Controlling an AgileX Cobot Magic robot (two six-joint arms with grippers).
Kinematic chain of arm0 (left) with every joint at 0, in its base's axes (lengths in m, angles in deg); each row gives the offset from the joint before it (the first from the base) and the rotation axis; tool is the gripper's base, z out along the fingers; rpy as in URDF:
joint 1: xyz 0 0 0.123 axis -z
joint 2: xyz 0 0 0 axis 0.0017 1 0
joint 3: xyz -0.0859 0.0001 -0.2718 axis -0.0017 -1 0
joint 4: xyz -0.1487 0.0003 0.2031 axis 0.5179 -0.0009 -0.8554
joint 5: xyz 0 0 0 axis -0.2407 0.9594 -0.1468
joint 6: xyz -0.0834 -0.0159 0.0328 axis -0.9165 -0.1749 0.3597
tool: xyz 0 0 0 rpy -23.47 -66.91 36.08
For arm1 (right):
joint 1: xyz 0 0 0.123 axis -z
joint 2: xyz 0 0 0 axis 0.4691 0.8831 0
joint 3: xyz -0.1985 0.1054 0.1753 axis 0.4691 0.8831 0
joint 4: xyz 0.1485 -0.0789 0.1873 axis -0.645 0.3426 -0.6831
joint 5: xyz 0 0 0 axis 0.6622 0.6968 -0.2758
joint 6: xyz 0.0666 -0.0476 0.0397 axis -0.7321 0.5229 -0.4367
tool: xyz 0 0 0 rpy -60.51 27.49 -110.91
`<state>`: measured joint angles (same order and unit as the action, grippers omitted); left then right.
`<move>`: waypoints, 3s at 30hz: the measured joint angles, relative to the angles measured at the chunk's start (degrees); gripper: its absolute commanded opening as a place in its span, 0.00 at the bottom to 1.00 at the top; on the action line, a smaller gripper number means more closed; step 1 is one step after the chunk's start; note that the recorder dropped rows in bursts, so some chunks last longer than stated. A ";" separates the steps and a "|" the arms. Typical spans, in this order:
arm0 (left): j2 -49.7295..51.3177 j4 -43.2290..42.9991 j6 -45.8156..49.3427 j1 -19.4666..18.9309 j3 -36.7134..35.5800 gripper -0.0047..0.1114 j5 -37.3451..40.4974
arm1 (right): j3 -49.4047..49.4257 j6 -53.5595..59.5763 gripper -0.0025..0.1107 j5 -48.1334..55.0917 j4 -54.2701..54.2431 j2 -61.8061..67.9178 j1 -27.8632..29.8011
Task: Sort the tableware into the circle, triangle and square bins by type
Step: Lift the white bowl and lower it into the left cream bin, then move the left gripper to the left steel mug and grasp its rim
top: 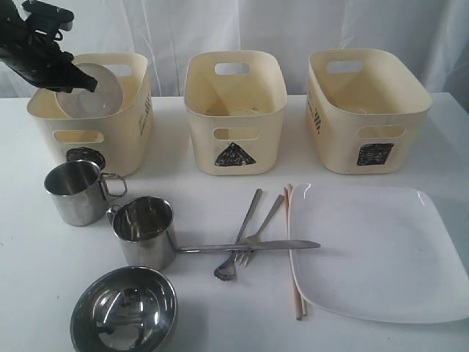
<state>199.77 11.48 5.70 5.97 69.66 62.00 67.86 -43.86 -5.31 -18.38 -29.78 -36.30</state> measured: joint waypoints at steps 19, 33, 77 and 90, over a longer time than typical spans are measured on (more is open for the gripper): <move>-0.52 4.33 -0.79 0.21 2.96 0.46 4.53 | 0.00 0.00 0.02 0.00 0.00 0.00 0.00; -23.17 12.73 1.91 1.29 -6.09 0.53 35.34 | 0.00 0.00 0.02 0.11 0.00 0.00 0.00; -20.48 7.64 -6.69 1.29 -37.77 0.53 4.75 | 0.00 -0.99 0.02 0.22 0.00 0.00 0.00; -17.35 5.60 -7.29 0.56 -37.77 0.60 2.32 | 0.00 -1.11 0.02 0.22 0.00 0.00 0.00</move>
<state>182.41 17.08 -1.59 6.52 31.89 64.32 67.86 -44.96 -5.10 -18.38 -29.78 -36.30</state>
